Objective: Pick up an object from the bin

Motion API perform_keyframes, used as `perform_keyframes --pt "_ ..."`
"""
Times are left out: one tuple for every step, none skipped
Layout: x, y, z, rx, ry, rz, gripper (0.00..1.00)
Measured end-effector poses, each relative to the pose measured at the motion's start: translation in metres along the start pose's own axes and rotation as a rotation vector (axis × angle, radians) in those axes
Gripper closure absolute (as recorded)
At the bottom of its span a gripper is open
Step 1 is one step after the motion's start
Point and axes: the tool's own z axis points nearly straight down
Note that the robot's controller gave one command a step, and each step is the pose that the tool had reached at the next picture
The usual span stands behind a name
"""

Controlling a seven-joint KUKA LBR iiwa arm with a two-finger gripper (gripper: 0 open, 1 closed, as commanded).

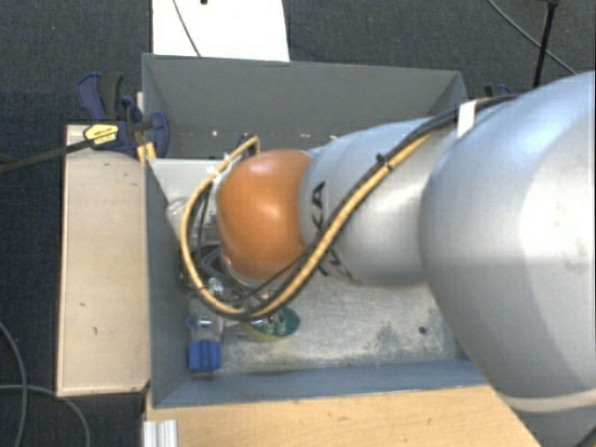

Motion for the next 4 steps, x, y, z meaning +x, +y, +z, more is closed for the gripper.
perform_keyframes --pt "-0.018 0.001 -0.018 0.0 -0.005 -0.058 1.0" --pt "-0.018 0.001 -0.017 0.0 -0.003 -0.057 0.0" --pt "0.019 -0.032 0.059 0.001 0.002 0.025 0.0" --pt "0.016 -0.03 0.054 -0.001 -0.005 0.027 1.0"
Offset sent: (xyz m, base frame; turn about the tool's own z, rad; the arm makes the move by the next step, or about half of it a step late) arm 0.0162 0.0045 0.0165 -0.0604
